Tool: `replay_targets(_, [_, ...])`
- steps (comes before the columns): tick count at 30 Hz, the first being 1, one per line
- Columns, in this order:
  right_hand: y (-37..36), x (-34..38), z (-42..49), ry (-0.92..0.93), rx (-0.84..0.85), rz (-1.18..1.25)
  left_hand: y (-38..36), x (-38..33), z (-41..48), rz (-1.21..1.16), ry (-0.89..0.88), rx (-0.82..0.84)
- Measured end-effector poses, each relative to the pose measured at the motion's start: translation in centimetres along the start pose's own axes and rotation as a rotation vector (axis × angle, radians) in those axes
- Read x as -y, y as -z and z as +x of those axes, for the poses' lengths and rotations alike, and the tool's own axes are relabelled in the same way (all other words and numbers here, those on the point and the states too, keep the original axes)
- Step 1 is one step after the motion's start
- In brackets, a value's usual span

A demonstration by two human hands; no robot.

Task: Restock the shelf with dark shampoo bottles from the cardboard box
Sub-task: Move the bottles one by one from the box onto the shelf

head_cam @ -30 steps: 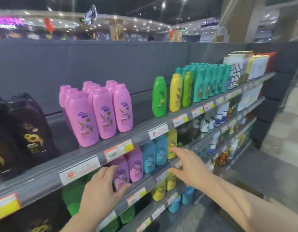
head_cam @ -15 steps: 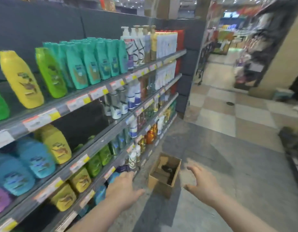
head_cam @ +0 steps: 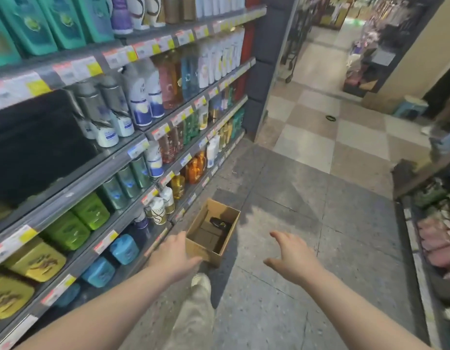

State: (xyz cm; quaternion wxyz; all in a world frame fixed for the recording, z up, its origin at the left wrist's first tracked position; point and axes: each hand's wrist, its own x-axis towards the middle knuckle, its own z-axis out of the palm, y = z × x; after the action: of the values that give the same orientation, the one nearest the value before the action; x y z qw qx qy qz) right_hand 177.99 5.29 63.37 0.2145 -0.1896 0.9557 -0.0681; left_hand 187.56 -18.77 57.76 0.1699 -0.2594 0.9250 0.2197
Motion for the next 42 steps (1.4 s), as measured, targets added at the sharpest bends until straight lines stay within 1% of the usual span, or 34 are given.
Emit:
replay_targets(6, [3.2, -1.2, 12.7, 0.032, 0.057, -0.118, -0.8, -1.9, 12.1, -0.046, 0.117, 0.086])
replay_targets(10, [5.6, -2.3, 21.4, 0.011, 0.148, -0.174, -0.3, -4.9, 21.0, -0.135, 0.193, 0.169])
replay_targets(14, [7.1, -3.2, 29.5, 0.032, 0.211, -0.22, 1.0, -8.5, 28.7, -0.175, 0.177, 0.134])
replay_targets(16, [6.8, -3.3, 33.2, 0.063, 0.263, -0.243, 1.0, -9.2, 31.8, -0.198, 0.195, 0.112])
replay_targets(20, [4.3, -3.1, 41.4, 0.172, 0.384, -0.285, -1.4, -8.0, 35.3, -0.262, 0.352, 0.114])
replay_targets(26, [-2.6, -2.2, 53.5, 0.398, 0.572, -0.356, -8.4, -4.6, 37.1, -0.244, 0.656, 0.133])
replay_targets(28, [-5.6, -2.2, 57.2, 0.487, 0.614, -0.391, -11.4, -4.3, 38.0, -0.278, 0.74, 0.134])
replay_targets(30, [-8.9, -2.5, 60.3, 0.538, 0.64, -0.441, -14.6, -4.4, 39.5, -0.334, 0.799, 0.143])
replay_targets(33, [-15.0, -3.3, 63.9, 0.557, 0.677, -0.487, -20.2, -5.0, 42.2, -0.4, 0.85, 0.172])
replay_targets(38, [-27.7, -4.8, 67.4, 0.582, 0.806, -0.479, -29.4, -4.3, 46.7, -0.47, 0.85, 0.164])
replay_targets(40, [-32.9, -5.2, 68.4, 0.563, 0.849, -0.45, -32.6, -3.3, 48.2, -0.471, 0.849, 0.149])
replay_targets(42, [-37.8, -5.8, 69.5, 0.517, 0.85, -0.452, -35.5, -2.2, 49.1, -0.522, 0.834, 0.119])
